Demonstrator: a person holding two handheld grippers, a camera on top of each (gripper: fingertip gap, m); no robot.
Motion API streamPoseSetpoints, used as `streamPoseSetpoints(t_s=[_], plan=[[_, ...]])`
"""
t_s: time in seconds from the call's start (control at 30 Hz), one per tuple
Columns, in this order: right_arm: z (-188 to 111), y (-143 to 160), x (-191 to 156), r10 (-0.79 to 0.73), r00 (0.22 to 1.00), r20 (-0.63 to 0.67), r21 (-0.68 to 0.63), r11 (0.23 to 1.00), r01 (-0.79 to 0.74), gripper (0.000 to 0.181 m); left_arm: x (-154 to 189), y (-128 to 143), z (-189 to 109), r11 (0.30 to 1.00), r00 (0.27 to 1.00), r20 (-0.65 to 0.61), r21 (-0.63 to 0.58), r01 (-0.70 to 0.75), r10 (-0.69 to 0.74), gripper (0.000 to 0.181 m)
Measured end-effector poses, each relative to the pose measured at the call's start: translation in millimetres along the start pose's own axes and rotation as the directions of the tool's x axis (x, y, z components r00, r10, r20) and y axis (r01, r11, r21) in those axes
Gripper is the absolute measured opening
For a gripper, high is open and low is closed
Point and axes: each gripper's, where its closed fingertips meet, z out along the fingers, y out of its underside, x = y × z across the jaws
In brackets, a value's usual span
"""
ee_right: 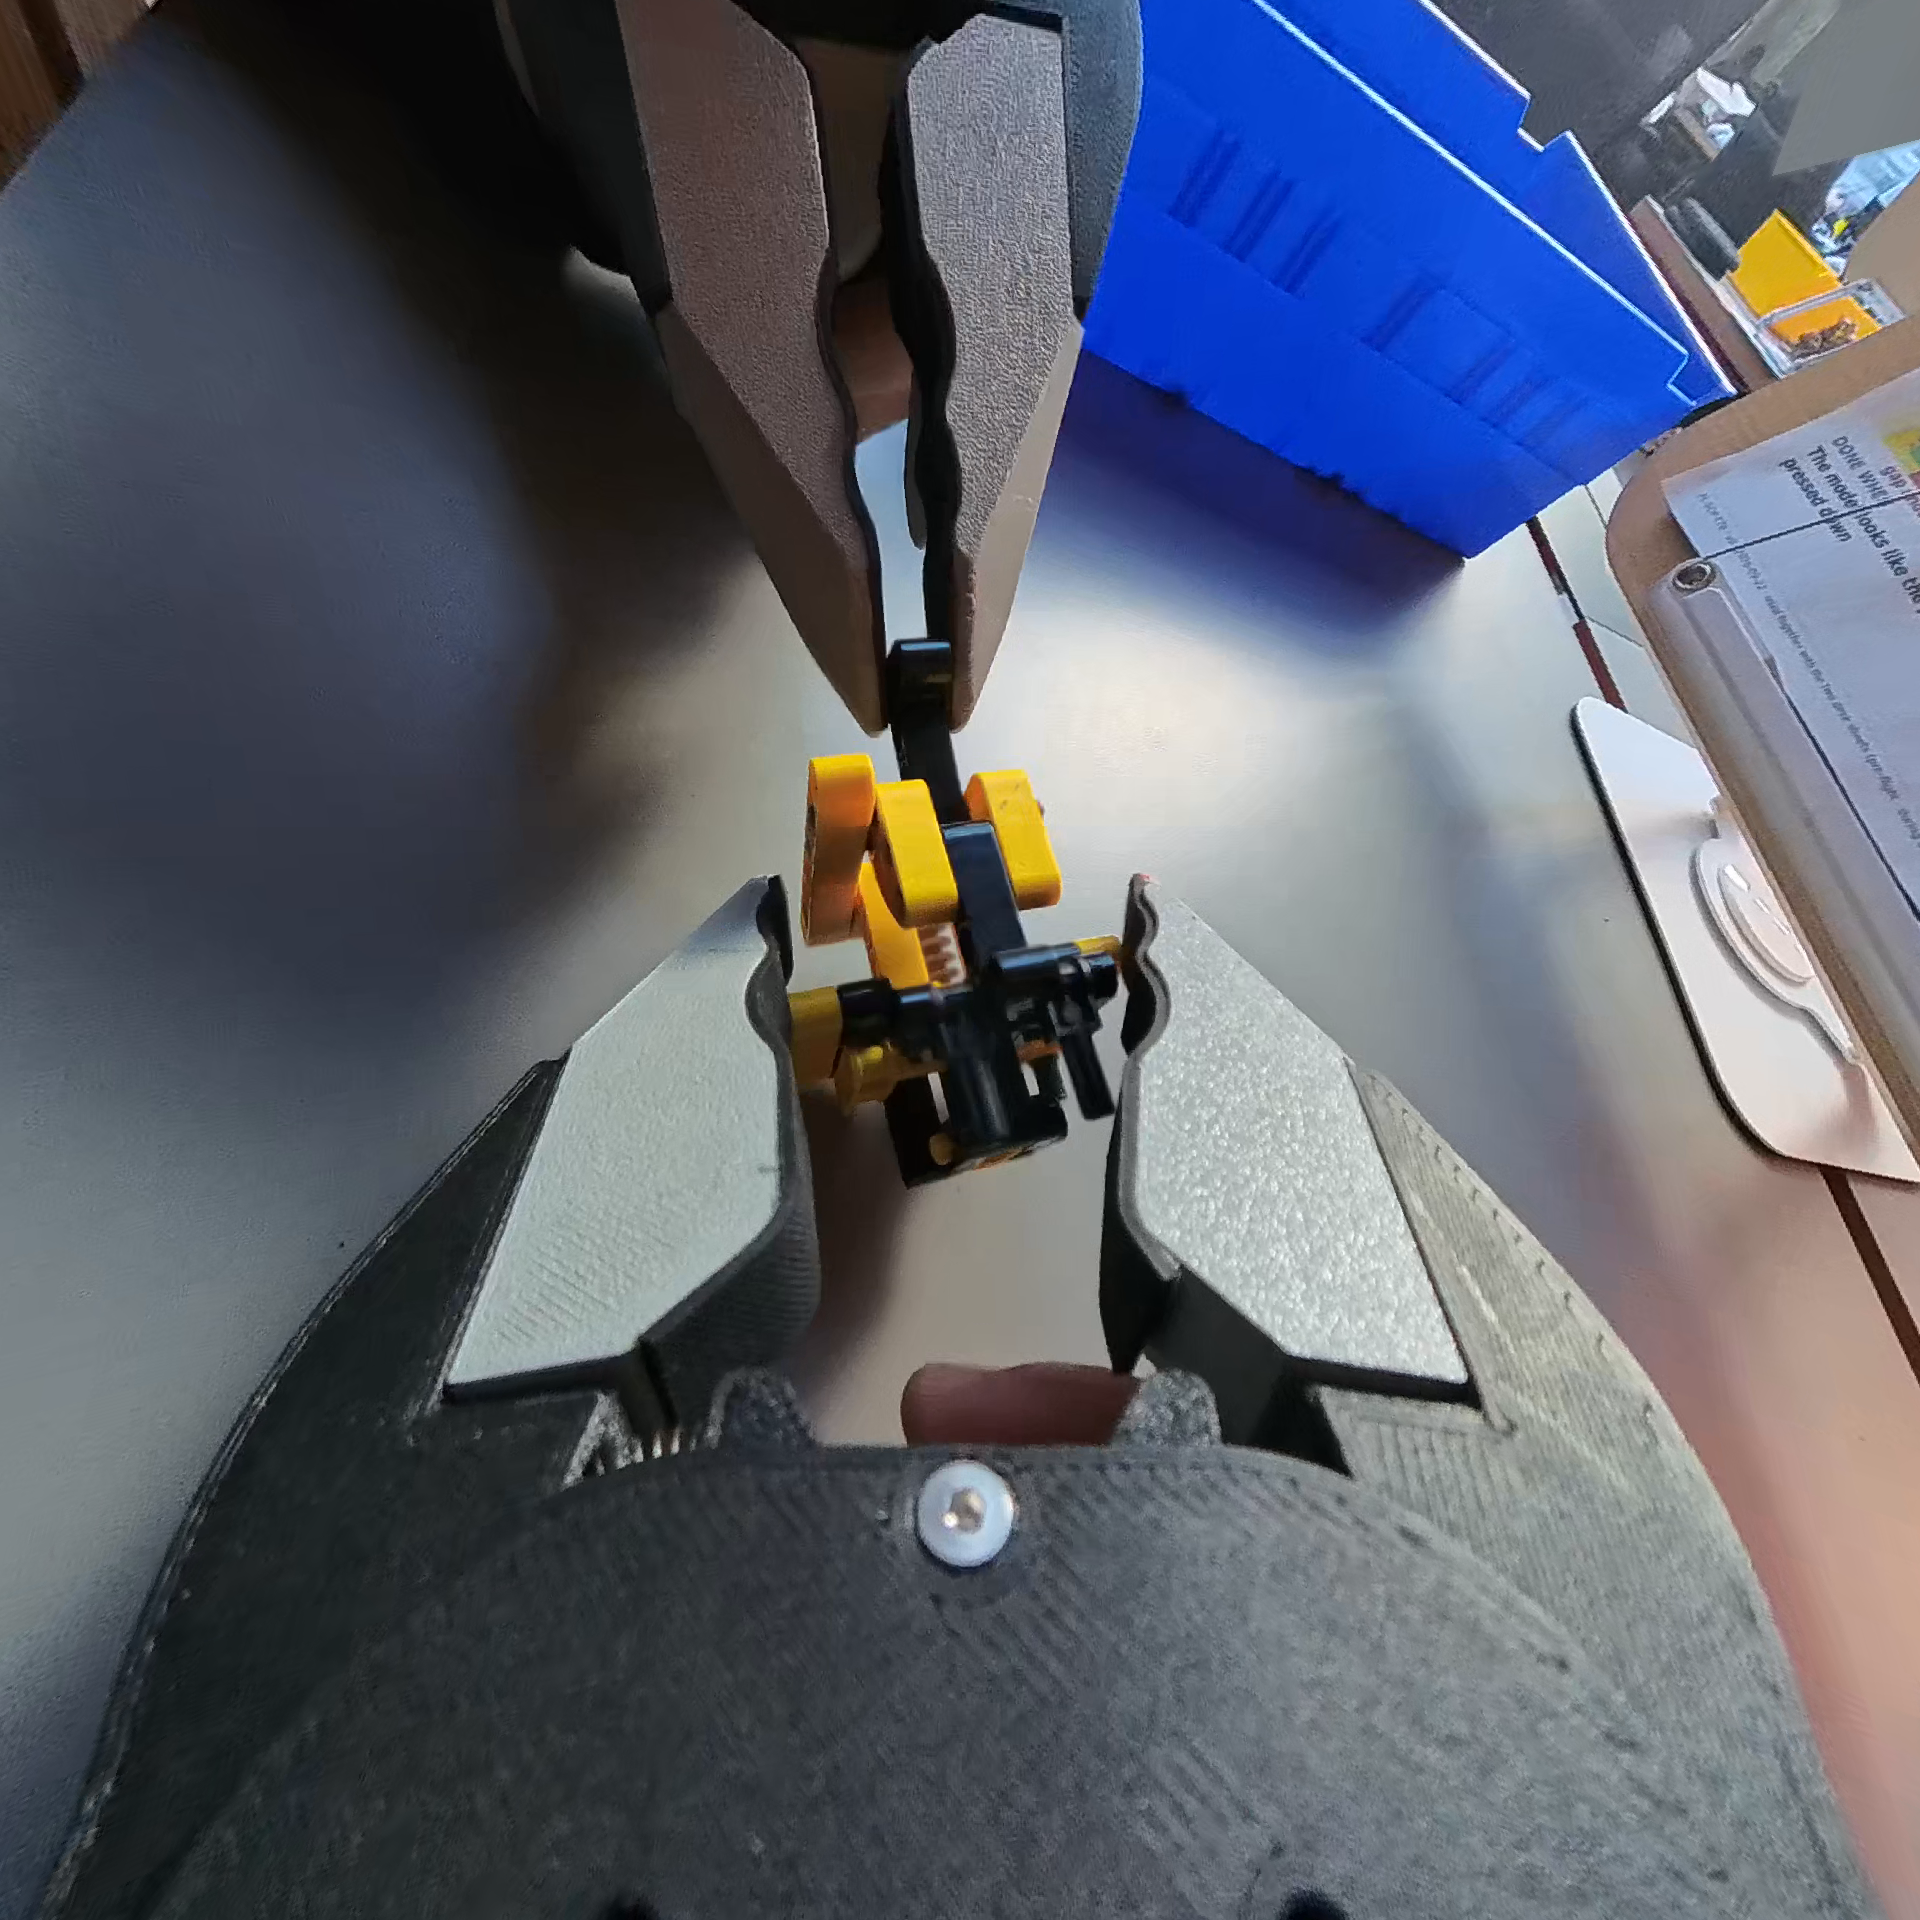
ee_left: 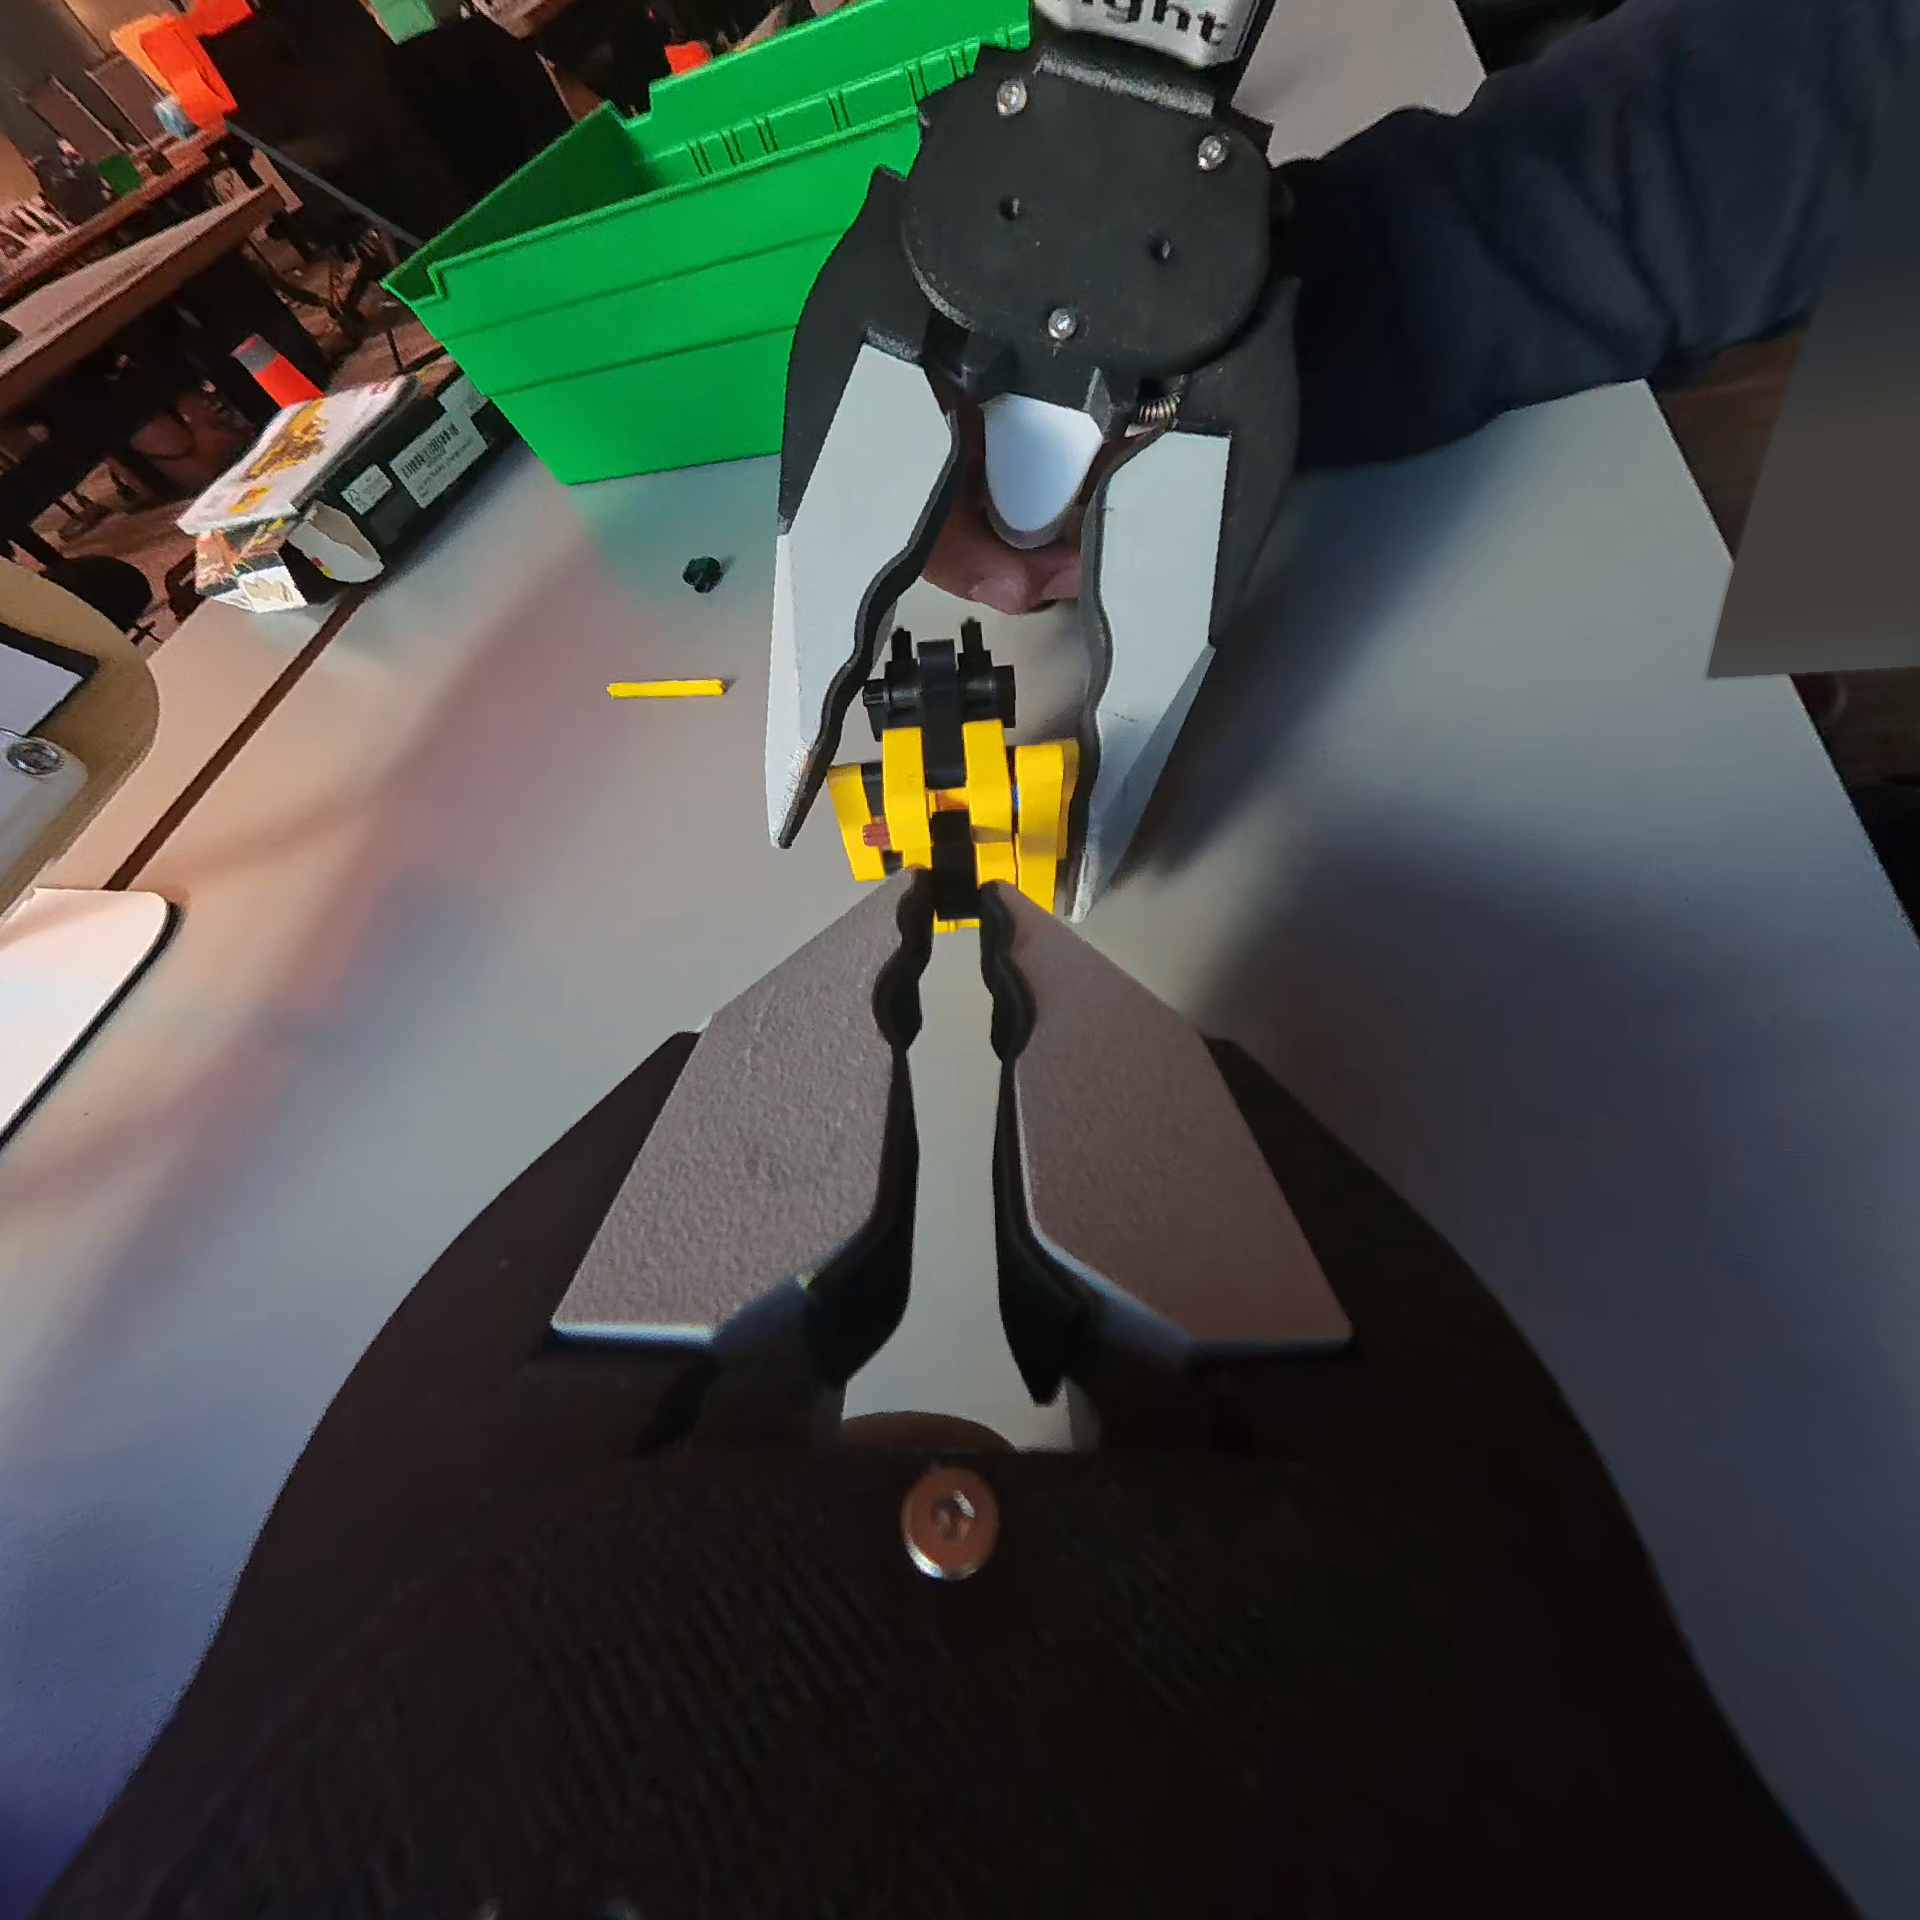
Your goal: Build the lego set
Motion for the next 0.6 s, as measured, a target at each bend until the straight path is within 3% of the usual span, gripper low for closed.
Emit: streamPoseSetpoints(t_s=[0.33, 0.5, 0.6], plan=[[-13.3, -7.6, -5.3, -0.014, 1.0, 0.011, 0.053, 0.999, 0.013, 0.061, 5.6, -3.1, -1.3, 0.968, 0.966, 0.071, 0.005, -0.25, 0.249, 0.005], [-41.7, -29.9, -1.3, 0.208, 0.962, 0.176, 0.192, 0.951, -0.241, 0.047, 7.2, -2.7, 0.4, 0.898, 0.888, 0.136, -0.059, -0.436, 0.44, 0.004], [-48.5, -34.5, 20.1, 0.432, 0.876, 0.216, 0.209, 0.856, -0.474, 0.009, 11.4, -6.3, 0.7, 0.896, 0.886, 0.133, -0.053, -0.441, 0.444, 0.004]])
